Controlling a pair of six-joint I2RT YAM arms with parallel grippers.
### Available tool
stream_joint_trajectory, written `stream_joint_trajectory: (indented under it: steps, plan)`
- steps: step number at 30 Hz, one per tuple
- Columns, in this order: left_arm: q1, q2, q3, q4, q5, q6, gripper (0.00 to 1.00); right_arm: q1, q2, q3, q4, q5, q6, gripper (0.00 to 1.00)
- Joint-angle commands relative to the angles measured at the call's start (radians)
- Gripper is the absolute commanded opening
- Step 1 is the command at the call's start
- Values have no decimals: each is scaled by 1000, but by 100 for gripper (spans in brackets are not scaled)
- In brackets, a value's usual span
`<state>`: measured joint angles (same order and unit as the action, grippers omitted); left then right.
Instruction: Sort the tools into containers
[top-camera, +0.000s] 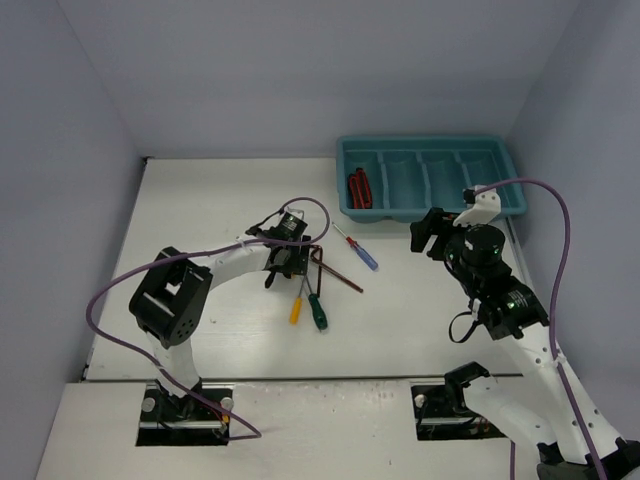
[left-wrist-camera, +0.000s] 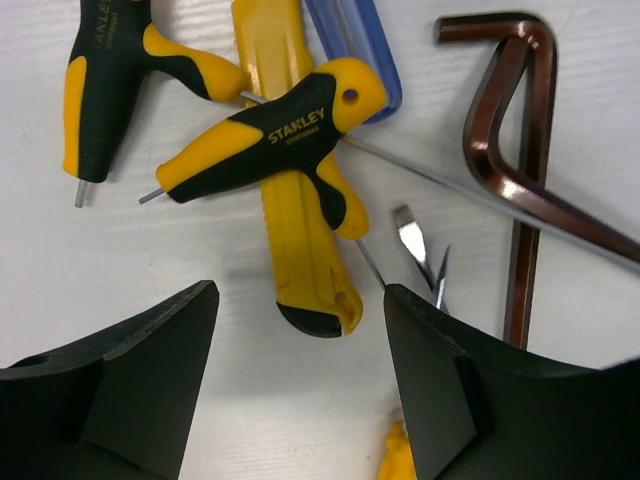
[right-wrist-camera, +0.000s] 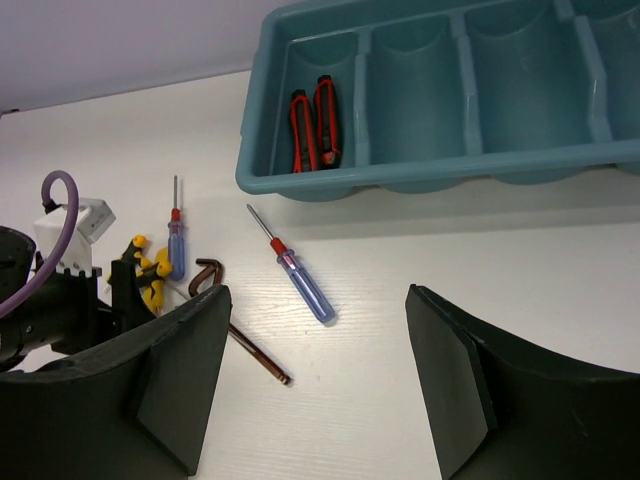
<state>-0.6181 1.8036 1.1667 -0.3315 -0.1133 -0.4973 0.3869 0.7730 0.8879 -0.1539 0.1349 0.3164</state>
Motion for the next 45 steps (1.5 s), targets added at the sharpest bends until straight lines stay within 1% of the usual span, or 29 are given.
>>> stream_joint_trajectory:
  steps: [1,6,9,13,14,19,23,26,31,40,45]
  plan:
    - [9,21,63,11,-14,4,65,-2,32,20,47,28,-6,68]
    - [10,44,61,1,-23,-9,64,-2,27,14,45,32,-7,68]
    - [11,41,51,-5,-22,-13,61,-3,22,10,45,31,-7,68]
    - [11,-8,25,9,-20,-1,60,-2,14,-2,43,31,-7,68]
    - [11,-30,20,14,-21,8,60,-2,13,-4,43,30,-6,68]
    - [11,-139,32,6,-27,62,73,-2,11,-7,43,25,-2,68]
    - [11,-235,41,2,-49,80,74,-3,9,-7,43,22,-1,68]
    - [11,-264,39,6,-60,86,74,-2,9,-7,43,20,0,68]
    - [10,-210,43,-31,-50,87,69,-2,7,-7,43,15,6,68]
    - [9,-168,-41,11,-57,83,69,-2,-32,-29,36,8,26,68]
    - [11,-152,-53,31,-42,87,69,-2,-48,-38,30,5,38,68]
